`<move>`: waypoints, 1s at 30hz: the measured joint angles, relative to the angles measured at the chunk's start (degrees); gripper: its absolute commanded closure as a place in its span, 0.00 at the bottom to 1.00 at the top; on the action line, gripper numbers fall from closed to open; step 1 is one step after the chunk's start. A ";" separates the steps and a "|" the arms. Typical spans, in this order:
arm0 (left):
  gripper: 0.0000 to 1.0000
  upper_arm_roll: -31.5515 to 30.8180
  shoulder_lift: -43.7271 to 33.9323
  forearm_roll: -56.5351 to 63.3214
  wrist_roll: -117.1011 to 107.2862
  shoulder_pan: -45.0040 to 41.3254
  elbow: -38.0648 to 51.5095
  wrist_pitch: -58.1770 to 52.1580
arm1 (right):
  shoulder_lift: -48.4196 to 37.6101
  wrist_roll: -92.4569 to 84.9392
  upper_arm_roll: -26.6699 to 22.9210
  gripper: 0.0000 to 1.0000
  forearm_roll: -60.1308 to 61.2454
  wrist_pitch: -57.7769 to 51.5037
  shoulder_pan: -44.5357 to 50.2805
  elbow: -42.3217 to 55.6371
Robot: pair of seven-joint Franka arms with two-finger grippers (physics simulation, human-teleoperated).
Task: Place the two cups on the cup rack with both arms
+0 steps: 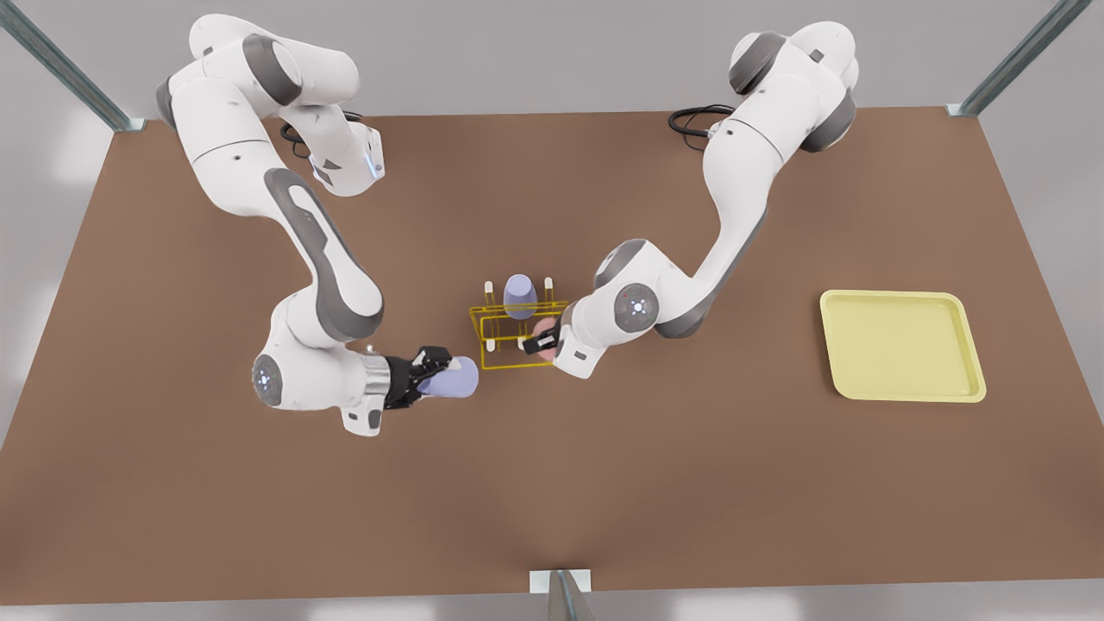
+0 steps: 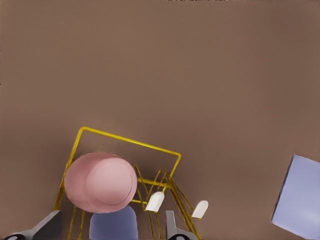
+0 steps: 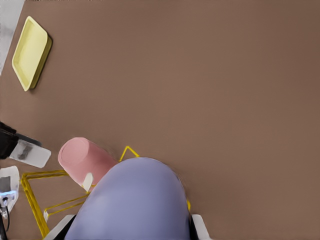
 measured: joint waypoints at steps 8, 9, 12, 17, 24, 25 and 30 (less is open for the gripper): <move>0.00 0.18 -7.51 15.15 3.50 19.07 16.12 -23.94 | -1.24 8.76 0.11 0.17 -0.42 -0.92 2.27 -0.74; 0.00 2.39 -12.12 16.84 6.31 20.12 12.78 -27.12 | -1.25 9.69 -0.05 0.17 -0.99 -1.12 2.65 -0.81; 0.00 19.31 -29.91 13.42 14.76 12.80 -8.47 -29.74 | -1.18 12.37 -0.18 0.17 -3.24 -1.55 3.41 -0.87; 0.00 22.24 -30.40 10.12 25.97 12.20 -8.80 -35.85 | -0.65 16.01 -0.27 0.17 -5.84 -1.89 4.10 -0.88; 0.00 20.82 -30.46 8.89 37.29 12.44 -8.48 -41.14 | 0.57 19.81 -0.29 0.17 -7.77 -2.07 5.71 -1.04; 0.00 20.82 -30.40 8.86 38.58 12.54 -8.48 -41.74 | 0.71 20.29 -0.29 0.17 -7.94 -2.08 5.98 -1.05; 0.00 20.82 -30.26 8.78 44.02 12.52 -8.48 -43.55 | 0.85 22.36 -0.27 0.00 -8.42 -2.23 6.88 -1.02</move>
